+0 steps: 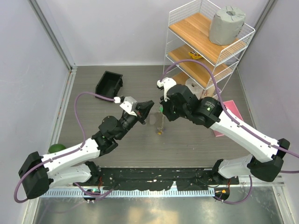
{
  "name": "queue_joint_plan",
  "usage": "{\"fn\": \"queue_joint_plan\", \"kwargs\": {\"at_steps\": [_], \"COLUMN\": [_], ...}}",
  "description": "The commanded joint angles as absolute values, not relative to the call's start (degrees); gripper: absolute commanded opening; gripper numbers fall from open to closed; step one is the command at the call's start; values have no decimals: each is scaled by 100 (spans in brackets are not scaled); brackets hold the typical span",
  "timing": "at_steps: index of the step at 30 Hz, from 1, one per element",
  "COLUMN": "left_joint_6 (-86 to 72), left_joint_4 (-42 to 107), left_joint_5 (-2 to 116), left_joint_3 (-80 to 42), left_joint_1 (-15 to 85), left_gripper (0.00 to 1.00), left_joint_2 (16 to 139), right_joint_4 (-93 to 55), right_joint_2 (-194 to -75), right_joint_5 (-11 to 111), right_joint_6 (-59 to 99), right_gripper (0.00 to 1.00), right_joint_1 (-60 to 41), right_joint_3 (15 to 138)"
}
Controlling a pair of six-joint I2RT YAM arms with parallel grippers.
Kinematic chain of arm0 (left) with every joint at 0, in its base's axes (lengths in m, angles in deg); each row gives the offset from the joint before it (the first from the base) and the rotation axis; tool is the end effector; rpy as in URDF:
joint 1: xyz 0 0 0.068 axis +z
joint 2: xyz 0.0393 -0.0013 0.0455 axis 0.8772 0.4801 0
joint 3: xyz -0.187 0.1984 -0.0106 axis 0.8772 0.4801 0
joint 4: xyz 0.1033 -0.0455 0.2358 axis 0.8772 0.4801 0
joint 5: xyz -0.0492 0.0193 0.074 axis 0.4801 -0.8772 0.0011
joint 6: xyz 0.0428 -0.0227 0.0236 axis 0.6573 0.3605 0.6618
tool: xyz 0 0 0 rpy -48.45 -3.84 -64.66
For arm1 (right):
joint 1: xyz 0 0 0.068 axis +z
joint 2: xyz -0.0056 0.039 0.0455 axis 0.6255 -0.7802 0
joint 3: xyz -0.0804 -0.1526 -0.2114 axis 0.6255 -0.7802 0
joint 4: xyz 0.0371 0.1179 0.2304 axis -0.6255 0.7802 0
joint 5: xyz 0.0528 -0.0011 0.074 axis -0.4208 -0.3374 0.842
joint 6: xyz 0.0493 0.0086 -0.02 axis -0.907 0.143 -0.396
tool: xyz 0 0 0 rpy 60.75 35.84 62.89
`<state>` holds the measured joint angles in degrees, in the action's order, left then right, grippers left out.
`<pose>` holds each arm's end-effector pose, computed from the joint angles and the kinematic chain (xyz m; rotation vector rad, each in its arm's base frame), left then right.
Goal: Remove the keys from the keyring
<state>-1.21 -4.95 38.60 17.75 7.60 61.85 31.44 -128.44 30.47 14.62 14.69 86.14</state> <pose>0.1466 -0.1894 0.3246 0.3982 1.2866 -0.7769 0.1644 0.2089 0.3986 -0.7002 2.1843 0.3577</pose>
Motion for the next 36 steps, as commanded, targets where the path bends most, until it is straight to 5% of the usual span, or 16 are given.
{"fn": "queue_joint_plan", "kwargs": {"at_steps": [1,4,8,11,36], "left_joint_6": [-557,-936,-797,-586,-313], "left_joint_4": [-374,-13,24,-82,-1383], "left_joint_5": [3968,4372,4994,5154,6104], "left_joint_3": [1828,1793,1897,1994,2021], "left_joint_1": [927,1077,1077,1112,1402], "left_gripper": [0,3,27,34,43], "left_joint_2": [5978,5916,5864,5828,6698], "right_joint_4": [2840,2885,2937,3025,3245], "right_joint_2": [-12527,-12509,-12509,-12535,-12641], "right_joint_5": [3037,3028,3002,2984,3125], "right_joint_6": [1571,1597,1641,1676,1623], "right_gripper": [5,5,5,5,5], "right_joint_1": [1454,1454,1454,1454,1454], "right_joint_3": [8771,8825,8904,9018,9519]}}
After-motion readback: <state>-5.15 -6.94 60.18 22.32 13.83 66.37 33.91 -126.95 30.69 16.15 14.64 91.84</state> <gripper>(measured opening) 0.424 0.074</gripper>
